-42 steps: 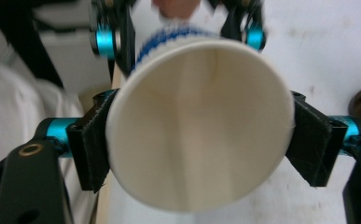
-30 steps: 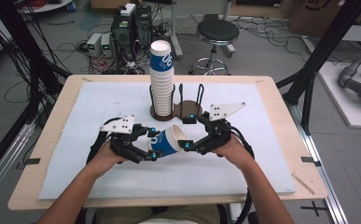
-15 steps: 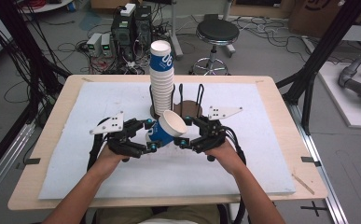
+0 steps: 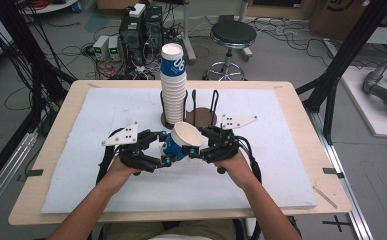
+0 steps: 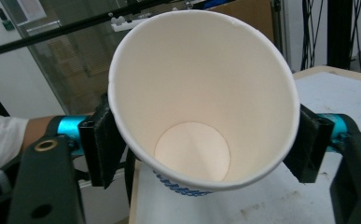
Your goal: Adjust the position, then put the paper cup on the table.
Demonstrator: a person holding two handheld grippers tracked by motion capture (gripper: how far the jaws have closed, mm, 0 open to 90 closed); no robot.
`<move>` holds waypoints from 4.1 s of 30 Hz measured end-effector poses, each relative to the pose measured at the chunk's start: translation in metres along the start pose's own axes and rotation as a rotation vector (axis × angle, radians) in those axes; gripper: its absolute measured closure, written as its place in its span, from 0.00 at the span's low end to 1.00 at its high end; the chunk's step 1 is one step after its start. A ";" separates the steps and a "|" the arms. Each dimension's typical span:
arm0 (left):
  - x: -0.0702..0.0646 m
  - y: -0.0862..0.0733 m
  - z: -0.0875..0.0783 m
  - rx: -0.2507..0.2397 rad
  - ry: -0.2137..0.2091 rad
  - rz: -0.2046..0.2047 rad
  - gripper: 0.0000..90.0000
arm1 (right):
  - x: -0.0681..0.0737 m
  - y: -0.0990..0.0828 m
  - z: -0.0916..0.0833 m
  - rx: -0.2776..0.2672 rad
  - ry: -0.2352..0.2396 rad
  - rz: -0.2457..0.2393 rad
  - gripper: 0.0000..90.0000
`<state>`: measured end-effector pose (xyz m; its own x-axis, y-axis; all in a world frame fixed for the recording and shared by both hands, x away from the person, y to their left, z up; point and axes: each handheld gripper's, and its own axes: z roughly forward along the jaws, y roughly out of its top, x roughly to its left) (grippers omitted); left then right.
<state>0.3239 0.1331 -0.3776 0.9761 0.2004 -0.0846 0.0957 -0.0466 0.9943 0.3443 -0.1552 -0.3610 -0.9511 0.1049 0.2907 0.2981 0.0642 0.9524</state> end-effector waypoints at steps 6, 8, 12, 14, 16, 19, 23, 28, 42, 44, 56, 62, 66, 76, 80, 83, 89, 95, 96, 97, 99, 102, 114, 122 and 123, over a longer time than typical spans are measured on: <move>0.001 -0.003 0.003 0.082 0.014 0.001 0.34 | 0.001 0.000 0.000 0.070 -0.031 -0.036 0.34; -0.002 -0.004 0.007 0.144 0.066 0.022 0.28 | 0.002 0.001 0.001 0.114 -0.062 -0.061 0.34; -0.003 -0.007 0.012 0.240 0.084 0.040 0.20 | 0.007 0.005 0.003 0.201 -0.107 -0.112 0.34; -0.004 -0.008 0.013 0.249 0.075 0.044 0.28 | 0.009 0.006 0.005 0.223 -0.113 -0.124 0.34; -0.005 -0.009 0.015 0.266 0.057 0.065 0.33 | 0.010 0.007 0.007 0.229 -0.113 -0.133 0.34; -0.004 -0.006 0.013 0.219 0.035 0.034 0.34 | 0.011 0.005 0.008 0.182 -0.108 -0.115 0.27; -0.005 -0.004 0.013 0.150 0.027 0.008 0.34 | 0.010 0.002 0.013 0.066 -0.081 -0.083 0.23; -0.005 -0.005 0.013 0.136 0.023 0.006 0.34 | 0.011 0.002 0.015 0.055 -0.069 -0.100 0.29; 0.006 -0.009 -0.005 0.199 0.175 -0.030 0.18 | 0.008 0.006 0.001 0.146 -0.208 -0.175 0.33; 0.008 -0.009 -0.014 0.192 0.203 -0.033 0.18 | 0.007 0.006 -0.002 0.154 -0.227 -0.181 0.33; 0.021 -0.012 -0.057 0.127 0.381 -0.037 0.18 | 0.003 0.009 -0.026 0.136 -0.304 -0.175 0.34; 0.022 -0.012 -0.063 0.119 0.417 -0.026 0.18 | 0.002 0.008 -0.035 0.147 -0.348 -0.190 0.34; 0.021 -0.017 -0.067 0.120 0.432 -0.033 0.18 | 0.003 0.007 -0.041 0.155 -0.380 -0.190 0.34; 0.022 -0.020 -0.075 0.116 0.464 -0.049 0.18 | 0.001 0.008 -0.044 0.157 -0.420 -0.197 0.34; 0.021 -0.020 -0.078 0.109 0.477 -0.053 0.18 | 0.001 0.007 -0.042 0.166 -0.427 -0.198 0.34; 0.021 -0.020 -0.078 0.106 0.481 -0.053 0.18 | 0.002 0.007 -0.041 0.171 -0.425 -0.204 0.34; 0.023 -0.019 -0.079 0.093 0.489 -0.051 0.18 | 0.001 0.007 -0.048 0.158 -0.439 -0.198 0.34; 0.024 -0.019 -0.079 0.093 0.493 -0.053 0.18 | 0.002 0.007 -0.054 0.148 -0.453 -0.195 0.34; 0.024 -0.019 -0.079 0.096 0.494 -0.051 0.18 | 0.002 0.007 -0.055 0.147 -0.458 -0.200 0.33; 0.024 -0.019 -0.080 0.098 0.495 -0.049 0.18 | 0.001 0.007 -0.056 0.147 -0.461 -0.197 0.33; 0.024 -0.019 -0.080 0.094 0.502 -0.055 0.18 | 0.000 0.006 -0.059 0.156 -0.480 -0.202 0.33; 0.023 -0.019 -0.080 0.094 0.506 -0.050 0.18 | -0.001 0.005 -0.066 0.158 -0.505 -0.209 0.33; 0.025 -0.022 -0.079 0.105 0.510 -0.067 0.19 | -0.031 -0.009 -0.107 0.158 -0.759 -0.153 0.33; 0.026 -0.023 -0.079 0.112 0.513 -0.074 0.19 | -0.053 -0.026 -0.129 0.136 -0.901 -0.065 0.32; 0.026 -0.023 -0.079 0.112 0.513 -0.074 0.19 | -0.053 -0.026 -0.129 0.136 -0.901 -0.065 0.32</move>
<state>0.3314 0.2163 -0.3976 0.7479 0.6585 -0.0836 0.2078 -0.1126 0.9717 0.3761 -0.2905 -0.3892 -0.5596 0.8288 0.0003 0.3080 0.2077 0.9284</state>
